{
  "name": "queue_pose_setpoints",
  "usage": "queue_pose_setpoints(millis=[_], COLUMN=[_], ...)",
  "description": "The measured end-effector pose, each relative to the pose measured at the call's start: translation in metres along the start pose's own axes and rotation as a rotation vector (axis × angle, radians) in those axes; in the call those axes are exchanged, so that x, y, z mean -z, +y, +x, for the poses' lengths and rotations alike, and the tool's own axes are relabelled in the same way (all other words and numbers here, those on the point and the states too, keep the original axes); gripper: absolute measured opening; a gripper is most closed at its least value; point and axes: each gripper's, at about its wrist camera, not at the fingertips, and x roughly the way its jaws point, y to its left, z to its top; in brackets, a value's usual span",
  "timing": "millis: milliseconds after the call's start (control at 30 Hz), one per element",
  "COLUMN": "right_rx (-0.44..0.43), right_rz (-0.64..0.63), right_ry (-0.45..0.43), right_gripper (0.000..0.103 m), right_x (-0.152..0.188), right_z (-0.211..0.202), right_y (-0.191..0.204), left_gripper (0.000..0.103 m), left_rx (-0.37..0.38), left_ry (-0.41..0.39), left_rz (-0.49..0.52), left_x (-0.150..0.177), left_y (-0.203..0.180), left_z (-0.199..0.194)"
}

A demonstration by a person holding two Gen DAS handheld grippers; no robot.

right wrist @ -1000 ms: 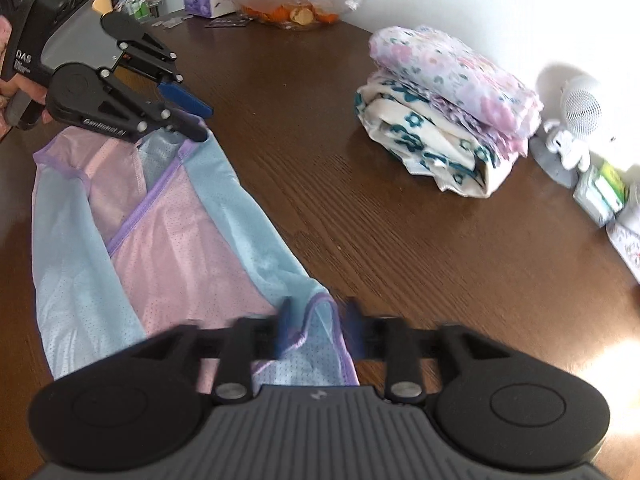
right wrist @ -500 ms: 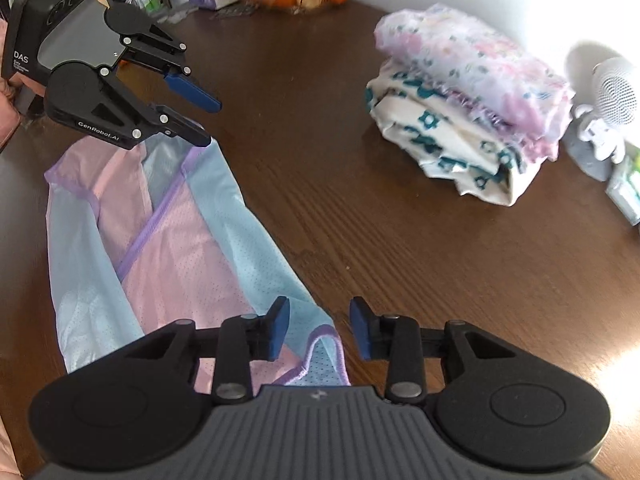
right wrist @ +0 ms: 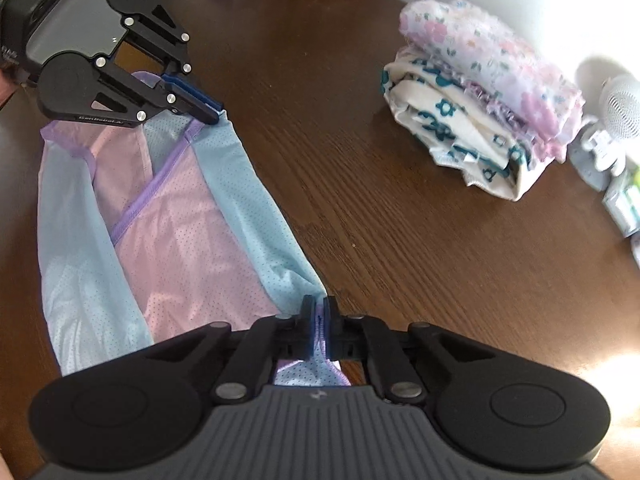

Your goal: Fold clothes

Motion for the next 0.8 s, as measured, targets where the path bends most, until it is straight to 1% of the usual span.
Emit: queue_pose_setpoints(millis=[100, 167, 233, 333, 367, 433, 533, 667, 767, 800], right_rx=[0.041, 0.056, 0.063, 0.116, 0.126, 0.127, 0.119, 0.110, 0.116, 0.116], right_rz=[-0.024, -0.069, -0.128, -0.228, -0.247, -0.264, -0.299, -0.297, -0.277, -0.272], right_ry=[-0.079, -0.135, -0.183, -0.245, -0.260, -0.254, -0.239, -0.249, -0.259, -0.263], right_gripper=[0.004, 0.004, 0.004, 0.004, 0.004, 0.004, 0.004, 0.004, 0.005, 0.006], right_x=[0.006, 0.016, 0.031, 0.059, 0.070, 0.084, 0.099, 0.111, 0.115, 0.118], right_z=[-0.025, -0.045, -0.065, -0.085, -0.089, -0.084, -0.071, -0.062, -0.058, -0.058], right_y=[0.010, 0.025, 0.047, 0.082, 0.092, 0.110, 0.130, 0.146, 0.148, 0.150], left_gripper=[0.002, 0.002, 0.002, 0.003, 0.003, 0.003, 0.003, 0.003, 0.005, 0.007], left_rx=[-0.107, -0.171, -0.211, -0.280, -0.282, -0.259, -0.239, -0.240, -0.251, -0.254], left_ry=[-0.107, -0.176, -0.236, -0.310, -0.322, -0.305, -0.268, -0.251, -0.244, -0.240], left_rz=[0.004, 0.012, 0.035, 0.075, 0.079, 0.059, 0.007, -0.058, -0.071, -0.072], left_x=[0.011, 0.020, 0.034, 0.058, 0.068, 0.085, 0.100, 0.109, 0.110, 0.111], left_y=[-0.015, -0.029, -0.052, -0.093, -0.105, -0.124, -0.141, -0.145, -0.145, -0.146], left_z=[-0.032, -0.056, -0.077, -0.103, -0.110, -0.115, -0.108, -0.106, -0.108, -0.108])
